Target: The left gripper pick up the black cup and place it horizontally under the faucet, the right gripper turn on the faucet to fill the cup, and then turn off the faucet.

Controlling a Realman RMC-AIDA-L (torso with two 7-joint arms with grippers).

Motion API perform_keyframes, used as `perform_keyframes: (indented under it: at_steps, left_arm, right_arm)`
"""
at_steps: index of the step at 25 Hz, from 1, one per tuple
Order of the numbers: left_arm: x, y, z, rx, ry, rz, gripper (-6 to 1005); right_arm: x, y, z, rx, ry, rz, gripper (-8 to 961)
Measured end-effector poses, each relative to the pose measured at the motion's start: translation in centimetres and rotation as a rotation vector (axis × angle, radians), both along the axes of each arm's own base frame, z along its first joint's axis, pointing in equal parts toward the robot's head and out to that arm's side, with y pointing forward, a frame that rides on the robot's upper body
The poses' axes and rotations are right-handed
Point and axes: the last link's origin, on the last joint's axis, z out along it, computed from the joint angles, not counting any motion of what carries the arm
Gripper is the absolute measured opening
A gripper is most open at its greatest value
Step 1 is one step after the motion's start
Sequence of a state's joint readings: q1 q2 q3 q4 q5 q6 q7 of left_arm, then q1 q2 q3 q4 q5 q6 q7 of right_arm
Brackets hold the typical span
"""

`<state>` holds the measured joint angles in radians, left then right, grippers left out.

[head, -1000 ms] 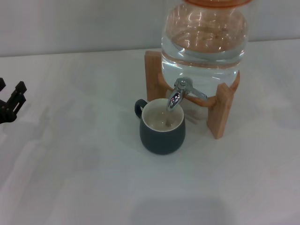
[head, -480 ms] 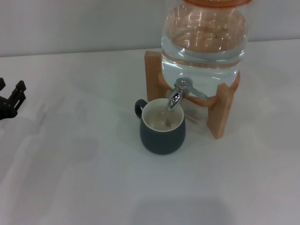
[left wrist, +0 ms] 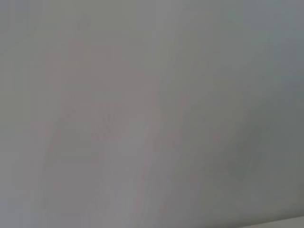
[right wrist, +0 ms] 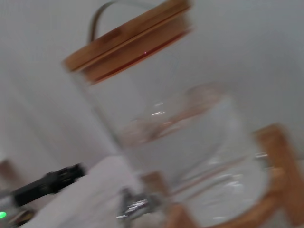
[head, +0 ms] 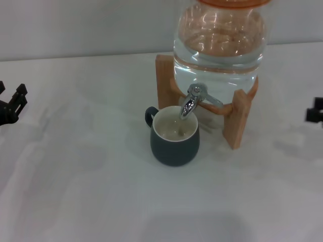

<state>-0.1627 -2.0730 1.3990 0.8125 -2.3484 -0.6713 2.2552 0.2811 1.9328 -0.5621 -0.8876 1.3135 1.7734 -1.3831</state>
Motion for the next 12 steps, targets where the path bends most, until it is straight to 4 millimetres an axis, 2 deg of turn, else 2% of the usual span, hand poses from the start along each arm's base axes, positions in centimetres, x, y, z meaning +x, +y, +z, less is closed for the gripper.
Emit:
perform_keyframes:
  at_steps: [12]
  left_arm:
    - [-1.0, -0.5, 0.3, 0.012, 0.003, 0.037, 527]
  right_arm:
    - [-5.7, 0.8, -3.5, -0.161, 0.125, 0.184, 842]
